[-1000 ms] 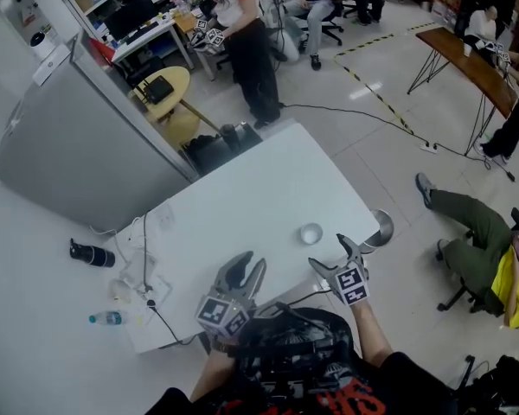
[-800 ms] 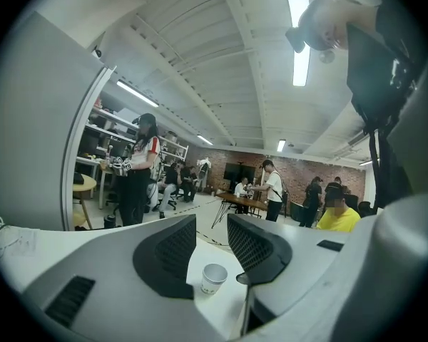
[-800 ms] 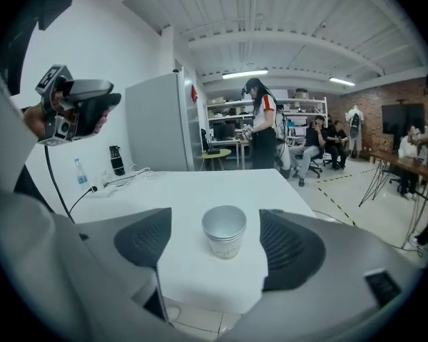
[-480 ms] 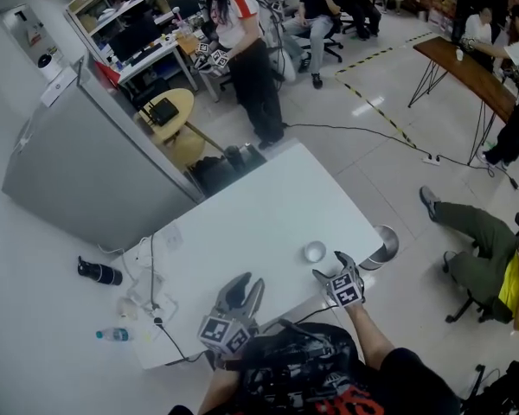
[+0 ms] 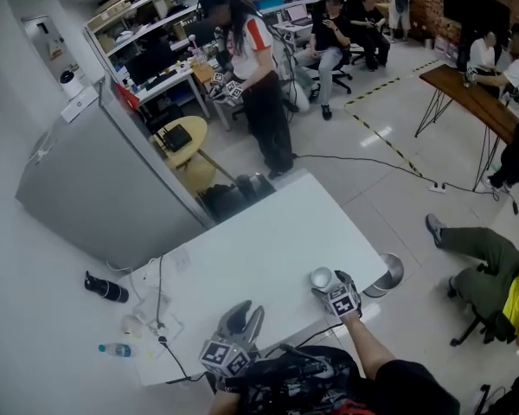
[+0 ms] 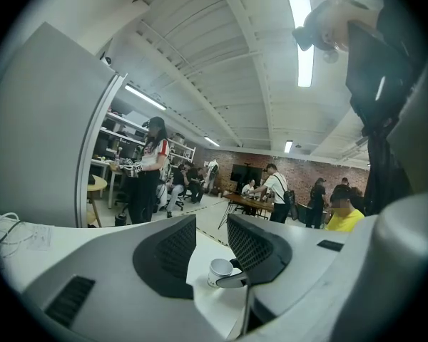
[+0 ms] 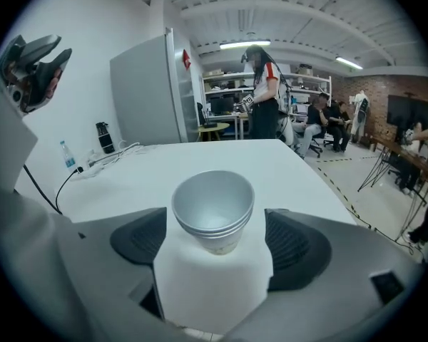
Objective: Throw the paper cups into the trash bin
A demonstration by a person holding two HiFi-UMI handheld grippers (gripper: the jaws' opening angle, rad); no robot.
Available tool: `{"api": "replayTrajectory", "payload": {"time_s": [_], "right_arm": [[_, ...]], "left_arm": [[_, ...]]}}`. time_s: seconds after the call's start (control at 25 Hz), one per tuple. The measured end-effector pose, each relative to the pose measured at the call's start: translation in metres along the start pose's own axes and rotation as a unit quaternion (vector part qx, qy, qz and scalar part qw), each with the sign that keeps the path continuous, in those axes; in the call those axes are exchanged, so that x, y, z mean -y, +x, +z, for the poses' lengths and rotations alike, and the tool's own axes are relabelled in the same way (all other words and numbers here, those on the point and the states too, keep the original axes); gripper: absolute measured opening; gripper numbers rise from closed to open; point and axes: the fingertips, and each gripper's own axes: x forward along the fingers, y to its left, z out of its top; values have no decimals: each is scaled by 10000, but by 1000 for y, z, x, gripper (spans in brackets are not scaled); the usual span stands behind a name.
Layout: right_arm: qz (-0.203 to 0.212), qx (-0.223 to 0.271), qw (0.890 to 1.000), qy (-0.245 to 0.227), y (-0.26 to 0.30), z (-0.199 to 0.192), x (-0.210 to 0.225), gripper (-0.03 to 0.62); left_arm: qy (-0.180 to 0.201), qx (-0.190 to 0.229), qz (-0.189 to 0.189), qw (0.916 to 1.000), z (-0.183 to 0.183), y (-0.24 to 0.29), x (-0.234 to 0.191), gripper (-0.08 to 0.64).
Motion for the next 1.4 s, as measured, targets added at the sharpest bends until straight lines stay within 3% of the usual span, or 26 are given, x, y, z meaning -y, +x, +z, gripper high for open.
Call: {"api": "replayTrajectory", "payload": {"time_s": [0.24, 0.36, 0.4, 0.52, 0.76, 1.12, 1.4], "right_arm": [[-76, -247, 9996, -95, 18, 4, -3, 439], [16, -246, 9995, -192, 13, 24, -15, 437], [14, -236, 9995, -187, 12, 27, -16, 388], [-54, -230, 9996, -164, 7, 27, -14, 382], [-356, -316, 9989, 2, -1, -10, -2, 379], [-595, 355, 9963, 510, -88, -16, 1, 377], [-1182, 871, 9833, 1074, -186, -38, 26, 377]], "left_arm": [[29, -9, -18, 10000, -11, -9, -6, 135], [31, 54, -31, 10000, -8, -10, -6, 135], [27, 93, -32, 9999, -7, -10, -5, 135], [-57, 151, -2, 9999, -1, -12, -4, 135], [-21, 55, -229, 9997, -17, -17, -10, 135], [-59, -104, -567, 9983, -10, 4, 6, 135], [-8, -386, -1242, 9915, -28, 29, 66, 135]]}}
